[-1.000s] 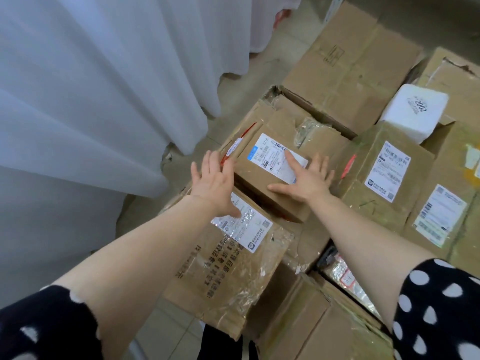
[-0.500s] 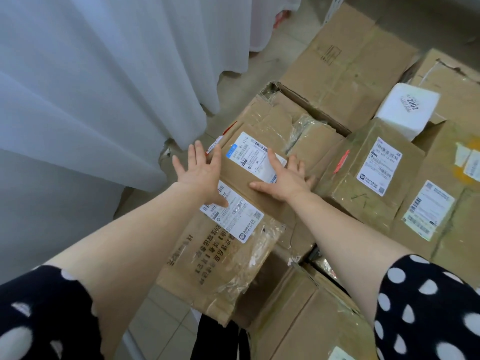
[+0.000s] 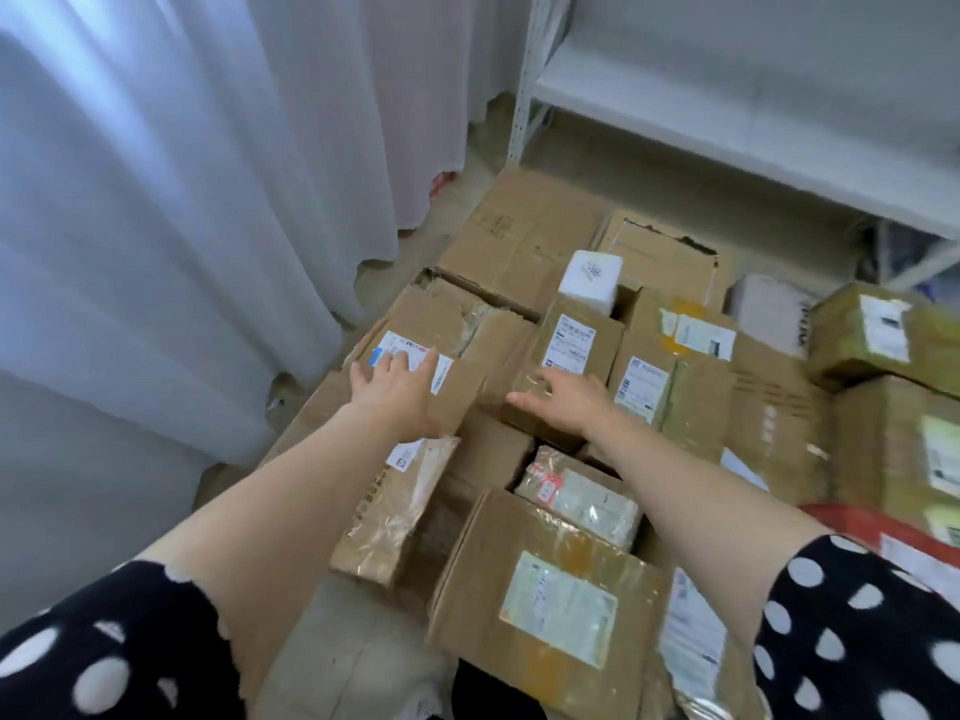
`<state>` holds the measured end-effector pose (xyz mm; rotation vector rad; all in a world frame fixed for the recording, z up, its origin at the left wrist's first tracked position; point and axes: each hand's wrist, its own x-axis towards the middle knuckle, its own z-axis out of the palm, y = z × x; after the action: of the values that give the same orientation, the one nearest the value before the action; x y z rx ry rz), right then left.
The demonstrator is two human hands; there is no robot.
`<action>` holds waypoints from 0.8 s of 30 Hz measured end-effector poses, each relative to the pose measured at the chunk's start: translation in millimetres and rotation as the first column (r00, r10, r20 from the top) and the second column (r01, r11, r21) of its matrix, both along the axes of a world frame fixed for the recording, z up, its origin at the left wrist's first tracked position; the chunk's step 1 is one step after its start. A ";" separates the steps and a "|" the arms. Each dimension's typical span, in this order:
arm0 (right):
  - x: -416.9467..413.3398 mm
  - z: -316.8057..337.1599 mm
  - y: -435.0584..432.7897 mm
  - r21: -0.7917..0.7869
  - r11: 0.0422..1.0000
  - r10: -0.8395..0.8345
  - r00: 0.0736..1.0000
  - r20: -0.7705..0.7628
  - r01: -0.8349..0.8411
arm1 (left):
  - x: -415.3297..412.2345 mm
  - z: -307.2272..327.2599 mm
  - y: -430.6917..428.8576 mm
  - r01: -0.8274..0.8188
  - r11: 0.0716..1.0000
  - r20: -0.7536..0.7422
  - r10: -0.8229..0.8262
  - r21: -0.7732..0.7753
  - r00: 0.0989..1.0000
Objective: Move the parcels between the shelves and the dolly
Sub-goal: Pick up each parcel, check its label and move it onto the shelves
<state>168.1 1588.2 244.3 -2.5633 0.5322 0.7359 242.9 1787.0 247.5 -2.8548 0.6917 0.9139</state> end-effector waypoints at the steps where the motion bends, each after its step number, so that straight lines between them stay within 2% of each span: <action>1: -17.1 13.4 -7.7 -0.009 0.999 -0.037 0.999 -0.004 0.037 | -10.0 9.8 -8.6 0.039 0.999 0.007 -0.039 -0.018 0.999; 6: -108.0 74.4 -40.1 -0.052 0.987 -0.155 0.987 -0.050 0.152 | -67.3 64.0 -53.8 0.187 0.977 0.033 -0.185 -0.097 0.982; 12: -212.8 128.1 -78.3 -0.114 0.963 -0.249 0.968 -0.030 0.244 | -142.2 112.6 -119.2 0.352 0.924 0.091 -0.342 -0.146 0.935; 19: -336.1 157.8 -150.9 -0.110 0.929 -0.349 0.936 0.054 0.353 | -246.9 138.7 -219.2 0.475 0.866 0.151 -0.455 -0.157 0.878; 24: -452.8 163.6 -237.6 -0.101 0.902 -0.409 0.906 0.109 0.419 | -361.8 149.7 -323.7 0.573 0.806 0.187 -0.547 -0.147 0.816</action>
<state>-284.7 1350.6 408.0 -2.4478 1.0821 0.4512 -119.0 1463.3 397.2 -2.5584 1.5731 0.5715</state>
